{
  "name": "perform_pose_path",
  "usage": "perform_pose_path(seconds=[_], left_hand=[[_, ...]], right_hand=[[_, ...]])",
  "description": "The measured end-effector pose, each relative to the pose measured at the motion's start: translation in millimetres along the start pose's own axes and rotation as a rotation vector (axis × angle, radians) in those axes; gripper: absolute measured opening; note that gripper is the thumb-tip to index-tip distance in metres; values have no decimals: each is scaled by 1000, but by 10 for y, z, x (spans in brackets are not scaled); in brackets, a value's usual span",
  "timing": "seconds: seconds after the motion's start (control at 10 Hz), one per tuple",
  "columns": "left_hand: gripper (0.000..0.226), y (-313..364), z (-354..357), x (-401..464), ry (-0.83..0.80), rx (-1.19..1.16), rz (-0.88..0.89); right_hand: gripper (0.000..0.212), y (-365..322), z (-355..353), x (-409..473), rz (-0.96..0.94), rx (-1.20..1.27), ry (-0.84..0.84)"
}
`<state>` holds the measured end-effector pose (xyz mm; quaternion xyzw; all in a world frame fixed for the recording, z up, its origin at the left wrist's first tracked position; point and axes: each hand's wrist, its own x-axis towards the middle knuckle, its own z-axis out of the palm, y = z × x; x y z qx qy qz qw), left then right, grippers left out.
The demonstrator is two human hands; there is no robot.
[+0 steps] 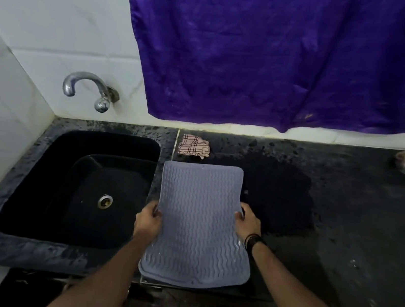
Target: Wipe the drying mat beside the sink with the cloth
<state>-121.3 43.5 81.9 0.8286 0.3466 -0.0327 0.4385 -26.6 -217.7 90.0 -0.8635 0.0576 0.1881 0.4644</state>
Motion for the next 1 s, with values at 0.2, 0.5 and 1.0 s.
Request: perform_pose_path(seconds=[0.2, 0.5, 1.0], left_hand=[[33, -217, -62, 124, -57, -21, 3], [34, -191, -43, 322, -88, 18, -64], [70, 459, 44, 283, -277, 494, 267]], right_hand=[[36, -23, 93, -28, 32, -43, 101], [37, -157, 146, 34, 154, -120, 127], [64, -491, 150, 68, -119, -982, -322]])
